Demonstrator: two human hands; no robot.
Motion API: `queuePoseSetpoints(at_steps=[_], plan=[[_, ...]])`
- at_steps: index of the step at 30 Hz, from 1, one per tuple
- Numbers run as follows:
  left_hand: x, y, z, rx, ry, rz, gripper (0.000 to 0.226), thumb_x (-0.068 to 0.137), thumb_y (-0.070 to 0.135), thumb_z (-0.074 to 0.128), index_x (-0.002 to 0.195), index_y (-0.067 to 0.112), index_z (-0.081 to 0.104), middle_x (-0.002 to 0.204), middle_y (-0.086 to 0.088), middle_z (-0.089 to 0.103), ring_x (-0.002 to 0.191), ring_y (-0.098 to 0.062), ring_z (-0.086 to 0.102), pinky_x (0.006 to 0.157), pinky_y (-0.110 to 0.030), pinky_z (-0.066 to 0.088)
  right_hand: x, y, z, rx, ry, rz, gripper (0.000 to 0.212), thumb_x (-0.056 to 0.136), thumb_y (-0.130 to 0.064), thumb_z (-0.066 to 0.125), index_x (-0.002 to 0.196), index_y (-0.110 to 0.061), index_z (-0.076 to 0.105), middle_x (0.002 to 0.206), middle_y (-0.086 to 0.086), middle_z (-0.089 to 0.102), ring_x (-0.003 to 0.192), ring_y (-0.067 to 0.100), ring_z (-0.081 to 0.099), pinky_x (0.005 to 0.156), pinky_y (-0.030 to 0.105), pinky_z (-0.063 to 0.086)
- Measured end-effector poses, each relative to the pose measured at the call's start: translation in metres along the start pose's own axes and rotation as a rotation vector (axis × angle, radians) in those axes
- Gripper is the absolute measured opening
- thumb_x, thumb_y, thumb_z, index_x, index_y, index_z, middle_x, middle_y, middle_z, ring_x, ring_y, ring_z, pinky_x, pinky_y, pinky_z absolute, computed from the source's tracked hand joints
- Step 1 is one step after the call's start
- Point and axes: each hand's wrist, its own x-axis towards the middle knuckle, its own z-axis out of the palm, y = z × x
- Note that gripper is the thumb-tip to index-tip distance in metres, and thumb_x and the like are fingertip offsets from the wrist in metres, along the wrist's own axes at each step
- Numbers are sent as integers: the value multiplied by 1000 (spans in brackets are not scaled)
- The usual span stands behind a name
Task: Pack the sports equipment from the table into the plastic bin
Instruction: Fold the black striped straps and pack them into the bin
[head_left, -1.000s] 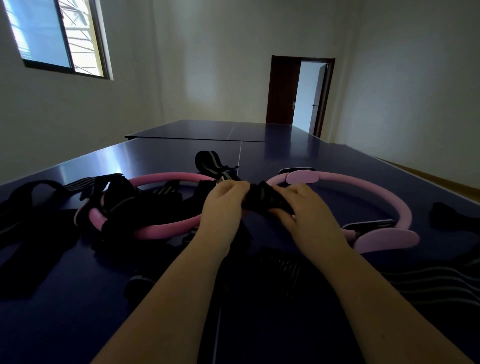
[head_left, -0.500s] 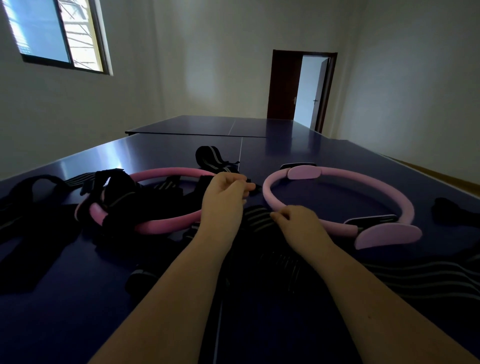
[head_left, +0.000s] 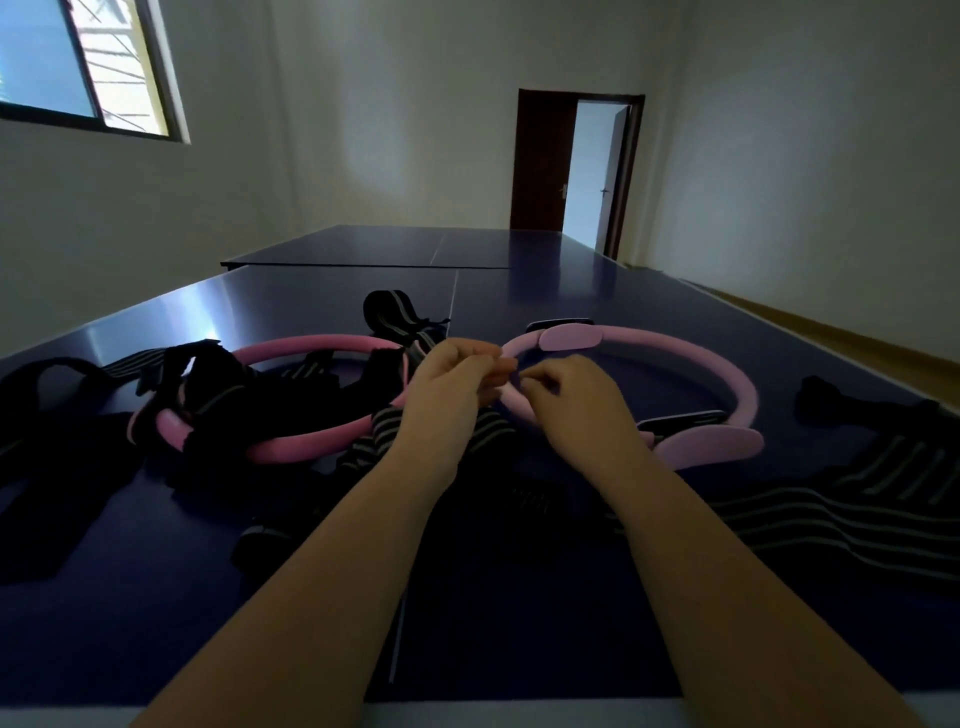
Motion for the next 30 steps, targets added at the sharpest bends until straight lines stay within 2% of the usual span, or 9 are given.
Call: queuePoseSetpoints(at_steps=[3, 6, 10, 13, 15, 18, 22, 26, 30], plan=[[-12, 9, 17, 17, -71, 30, 19, 96, -3, 48, 88, 6, 63, 88, -12, 73, 87, -20, 70, 81, -30, 57, -9, -2, -50, 21, -124, 32, 20, 96, -23, 53, 93, -21, 73, 96, 3, 72, 87, 22, 63, 75, 36, 47], [-29, 11, 39, 64, -143, -4, 19, 97, -1, 47, 88, 6, 62, 85, -10, 73, 82, -19, 68, 76, -28, 56, -34, 13, -86, -12, -212, 65, 22, 96, -29, 57, 110, -21, 72, 108, 0, 71, 96, 17, 63, 89, 40, 50], [-50, -2, 80, 98, -220, -85, 19, 98, 2, 47, 89, 8, 62, 87, -10, 74, 84, -22, 68, 75, -30, 53, -84, 59, -110, -199, -319, 86, 35, 92, -34, 64, 125, -27, 63, 122, -5, 64, 105, 13, 60, 96, 36, 49], [-62, -17, 107, 109, -248, -144, 18, 98, 3, 47, 90, 7, 62, 87, -11, 74, 89, -25, 67, 83, -38, 56, -118, 90, -115, -375, -455, 68, 55, 87, -46, 67, 138, -29, 55, 133, -5, 59, 117, 17, 57, 101, 39, 46], [-68, -24, 121, 132, -268, -170, 18, 99, 3, 46, 90, 8, 61, 89, -11, 73, 90, -25, 67, 85, -38, 56, -132, 109, -114, -528, -478, 17, 49, 91, -41, 61, 136, -24, 56, 132, -2, 60, 118, 22, 56, 101, 41, 44], [-76, -28, 129, 154, -271, -182, 19, 99, 3, 46, 90, 8, 61, 94, -14, 73, 88, -22, 67, 77, -30, 54, -138, 128, -107, -633, -430, -48, 30, 96, -18, 48, 122, -16, 64, 119, 4, 66, 107, 24, 61, 92, 38, 46], [-70, -26, 121, 235, -245, -178, 19, 100, 4, 46, 90, 8, 61, 86, -11, 72, 82, -23, 66, 71, -32, 56, -130, 139, -99, -643, -259, -19, 28, 100, -18, 42, 122, -17, 59, 109, 4, 68, 93, 22, 63, 74, 33, 43], [-58, -8, 120, 341, -203, -468, 27, 99, 10, 51, 75, 1, 59, 65, -11, 61, 59, -23, 54, 54, -33, 49, -114, 133, -102, -492, 11, 137, 24, 102, -17, 41, 118, -12, 58, 96, 6, 69, 73, 19, 56, 61, 31, 35], [-49, -24, 114, 390, -257, -414, 21, 97, 12, 53, 82, 3, 64, 80, -10, 66, 68, -19, 59, 60, -33, 53, -100, 113, -115, -325, 272, 152, 29, 104, -17, 41, 125, -14, 60, 90, 8, 68, 73, 24, 62, 61, 36, 45]])
